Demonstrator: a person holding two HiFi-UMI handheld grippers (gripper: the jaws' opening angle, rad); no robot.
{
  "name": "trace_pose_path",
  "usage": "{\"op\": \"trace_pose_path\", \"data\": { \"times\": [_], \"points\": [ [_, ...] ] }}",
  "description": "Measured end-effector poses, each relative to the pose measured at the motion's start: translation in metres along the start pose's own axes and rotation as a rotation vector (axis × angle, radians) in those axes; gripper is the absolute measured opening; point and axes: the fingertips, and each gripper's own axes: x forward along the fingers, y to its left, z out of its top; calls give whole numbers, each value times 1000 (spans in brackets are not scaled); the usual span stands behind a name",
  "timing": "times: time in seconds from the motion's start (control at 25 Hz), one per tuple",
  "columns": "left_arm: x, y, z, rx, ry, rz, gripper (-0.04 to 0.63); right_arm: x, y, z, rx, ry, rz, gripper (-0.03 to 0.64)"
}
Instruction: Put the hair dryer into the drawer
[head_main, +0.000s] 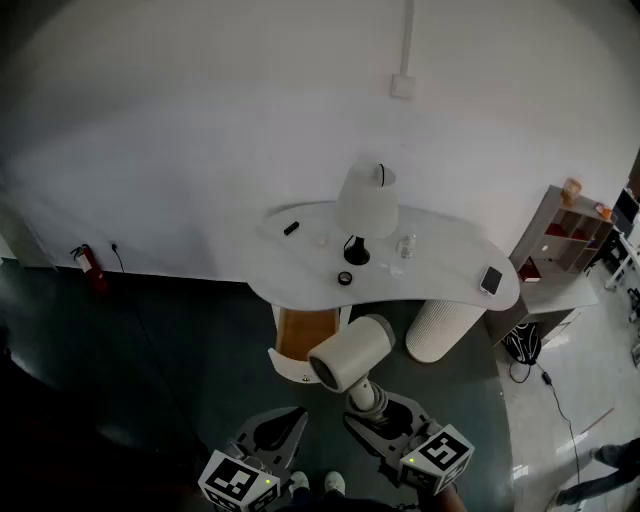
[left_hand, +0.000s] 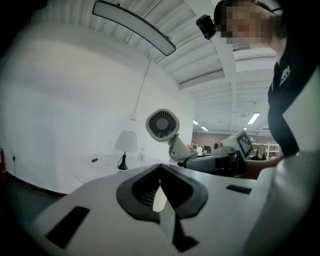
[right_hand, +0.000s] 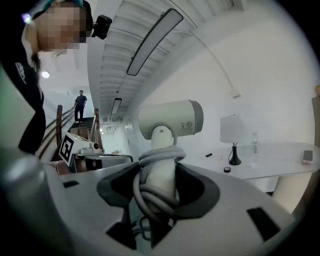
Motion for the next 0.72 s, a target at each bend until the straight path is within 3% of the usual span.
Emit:
{"op": "trace_pose_path", "data": {
  "times": [0.72],
  "points": [
    [3, 8, -2, -14, 6, 19, 15, 5, -7, -6, 46, 18, 19, 230]
  ]
}}
